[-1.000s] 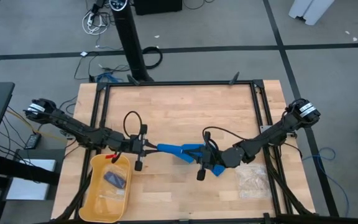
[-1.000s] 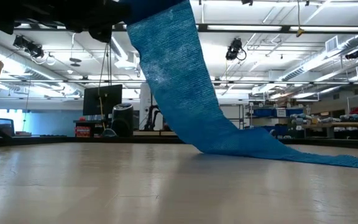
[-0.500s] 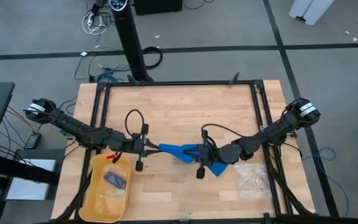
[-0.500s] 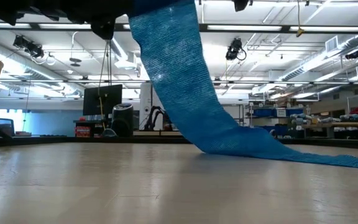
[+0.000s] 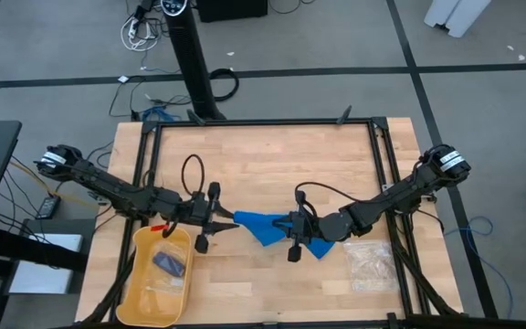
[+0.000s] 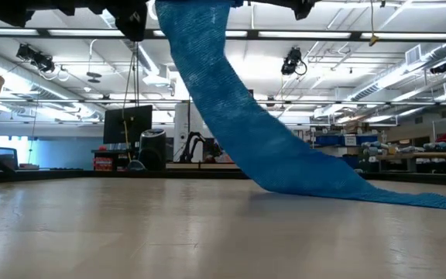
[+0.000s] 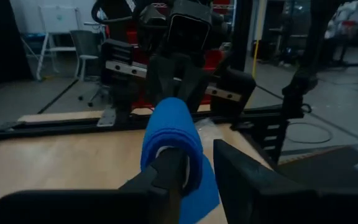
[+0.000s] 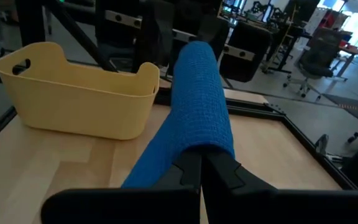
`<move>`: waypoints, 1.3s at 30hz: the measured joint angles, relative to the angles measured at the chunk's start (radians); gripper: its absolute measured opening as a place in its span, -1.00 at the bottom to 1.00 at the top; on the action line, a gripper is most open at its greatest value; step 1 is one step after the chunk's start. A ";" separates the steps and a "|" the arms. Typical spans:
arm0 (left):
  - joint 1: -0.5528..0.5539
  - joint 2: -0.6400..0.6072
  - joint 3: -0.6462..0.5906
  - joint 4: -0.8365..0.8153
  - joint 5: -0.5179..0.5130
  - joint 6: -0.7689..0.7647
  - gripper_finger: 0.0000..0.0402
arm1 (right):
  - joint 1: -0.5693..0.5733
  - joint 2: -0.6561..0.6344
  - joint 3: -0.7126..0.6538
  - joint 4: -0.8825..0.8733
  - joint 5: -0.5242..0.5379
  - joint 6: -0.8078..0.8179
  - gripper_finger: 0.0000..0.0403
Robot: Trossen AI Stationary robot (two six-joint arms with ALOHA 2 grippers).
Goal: Roll bandage
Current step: Roll the blue bandage
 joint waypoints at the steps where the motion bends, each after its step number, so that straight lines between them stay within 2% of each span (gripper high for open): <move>1: 0.000 0.000 0.000 0.000 0.001 -0.005 -0.56 | -0.001 0.000 0.000 0.000 0.000 0.000 -1.00; 15: 0.032 0.066 0.000 0.054 0.006 -0.055 -0.80 | -0.011 0.000 -0.003 -0.014 0.004 0.005 -1.00; 18: 0.031 0.067 0.000 0.062 0.002 -0.023 -0.91 | -0.011 0.000 -0.003 -0.011 0.006 0.005 -0.99; 22: 0.032 0.048 0.000 0.069 -0.062 0.041 -0.91 | 0.006 -0.012 -0.001 -0.027 0.058 0.005 -0.92; 31: 0.036 -0.023 0.004 0.176 -0.164 0.254 -0.91 | 0.111 -0.177 0.002 -0.235 0.137 0.047 -0.73; 34: 0.035 -0.052 0.025 0.160 -0.177 0.304 -0.91 | 0.143 -0.209 0.003 -0.323 0.195 0.105 -0.71; 39: 0.034 -0.073 0.106 0.031 -0.234 0.392 -0.91 | 0.187 -0.170 0.002 -0.499 0.155 0.248 -0.71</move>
